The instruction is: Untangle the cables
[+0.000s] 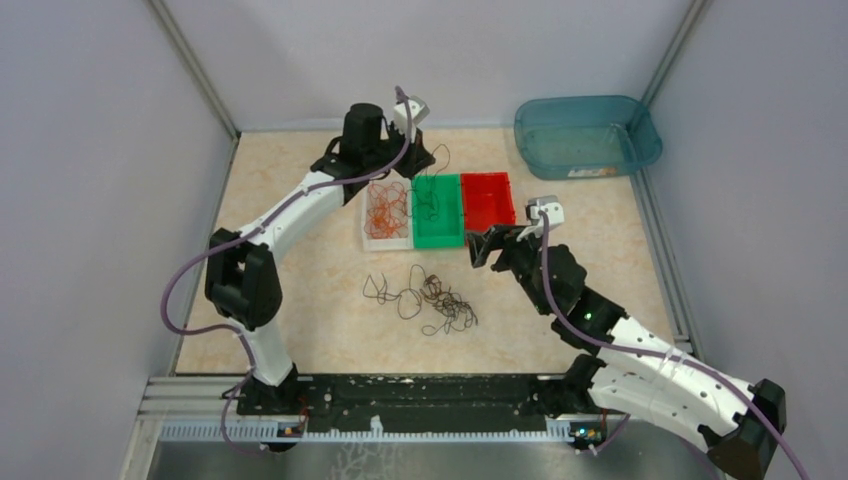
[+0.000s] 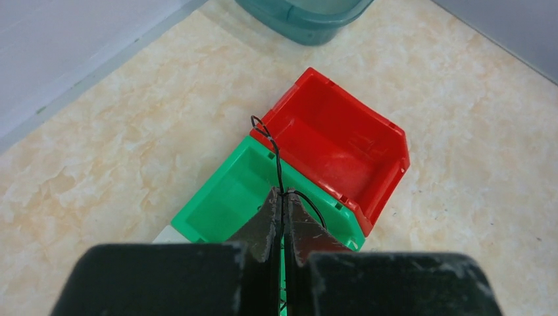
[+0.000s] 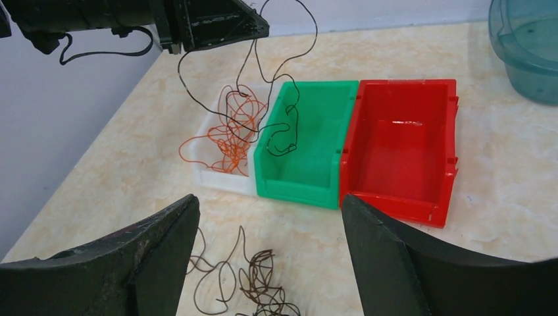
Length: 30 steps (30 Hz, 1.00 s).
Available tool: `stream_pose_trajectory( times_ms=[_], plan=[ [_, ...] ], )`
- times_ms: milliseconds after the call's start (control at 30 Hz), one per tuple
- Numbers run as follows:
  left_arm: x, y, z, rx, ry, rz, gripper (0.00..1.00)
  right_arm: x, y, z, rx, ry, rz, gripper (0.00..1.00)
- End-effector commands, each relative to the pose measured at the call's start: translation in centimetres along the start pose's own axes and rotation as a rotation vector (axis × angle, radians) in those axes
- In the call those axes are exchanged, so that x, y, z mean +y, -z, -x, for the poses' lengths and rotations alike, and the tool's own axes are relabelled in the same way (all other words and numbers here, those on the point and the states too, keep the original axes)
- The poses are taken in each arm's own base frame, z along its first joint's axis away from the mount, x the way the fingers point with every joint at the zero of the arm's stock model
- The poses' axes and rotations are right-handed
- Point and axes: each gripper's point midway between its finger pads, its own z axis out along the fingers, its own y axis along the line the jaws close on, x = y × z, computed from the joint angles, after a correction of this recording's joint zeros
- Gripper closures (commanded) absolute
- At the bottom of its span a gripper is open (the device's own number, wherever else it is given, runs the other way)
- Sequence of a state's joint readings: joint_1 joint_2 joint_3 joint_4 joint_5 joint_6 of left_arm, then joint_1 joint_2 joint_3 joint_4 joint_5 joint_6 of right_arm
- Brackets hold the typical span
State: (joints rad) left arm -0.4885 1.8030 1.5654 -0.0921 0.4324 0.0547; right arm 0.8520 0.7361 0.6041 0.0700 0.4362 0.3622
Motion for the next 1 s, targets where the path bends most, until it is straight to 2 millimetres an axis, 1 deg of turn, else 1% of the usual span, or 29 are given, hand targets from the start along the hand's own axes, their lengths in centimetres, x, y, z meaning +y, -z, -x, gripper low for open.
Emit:
stream_pose_trajectory(
  times_ms=[0, 167, 267, 300, 500, 667, 733, 767, 800, 833, 967],
  plan=[
    [1.1, -1.1, -0.1, 0.008, -0.028, 0.052, 1.00, 0.2, -0.2, 2.7, -0.059, -0.028, -0.013, 0.20],
    [-1.1, -2.0, 2.5, -0.067, 0.013, -0.050, 1.00, 0.4, -0.6, 2.4, -0.050, -0.034, -0.008, 0.21],
    [-1.4, -2.3, 3.0, -0.090, 0.010, -0.062, 1.00, 0.3, -0.6, 2.3, -0.048, -0.040, -0.009, 0.21],
    [-1.2, -2.5, 2.8, -0.086, 0.013, -0.055, 1.00, 0.2, -0.6, 2.3, -0.049, -0.042, -0.010, 0.21],
    [0.2, -4.0, -0.1, -0.039, 0.073, 0.005, 1.00, 0.0, -0.3, 2.7, -0.058, -0.045, -0.015, 0.21],
    [-0.4, -4.5, -1.0, -0.072, 0.087, -0.033, 1.00, 0.0, -0.5, 2.5, -0.054, -0.050, -0.015, 0.21],
    [-0.3, -4.7, -1.2, -0.065, 0.085, -0.035, 1.00, -0.1, -0.5, 2.3, -0.051, -0.051, -0.016, 0.21],
    [-0.3, -4.8, -1.3, -0.054, 0.082, -0.037, 0.98, 0.0, -0.6, 2.2, -0.049, -0.051, -0.016, 0.21],
    [-0.3, -5.0, -1.6, -0.038, 0.079, -0.040, 0.93, -0.1, -0.6, 2.1, -0.049, -0.050, -0.017, 0.21],
    [-0.2, -5.2, -1.8, -0.019, 0.076, -0.041, 0.91, -0.1, -0.7, 2.1, -0.048, -0.049, -0.018, 0.21],
    [0.0, -5.5, -3.6, 0.044, 0.070, -0.028, 0.84, -0.2, -0.9, 2.2, -0.050, -0.057, -0.021, 0.21]
  ],
)
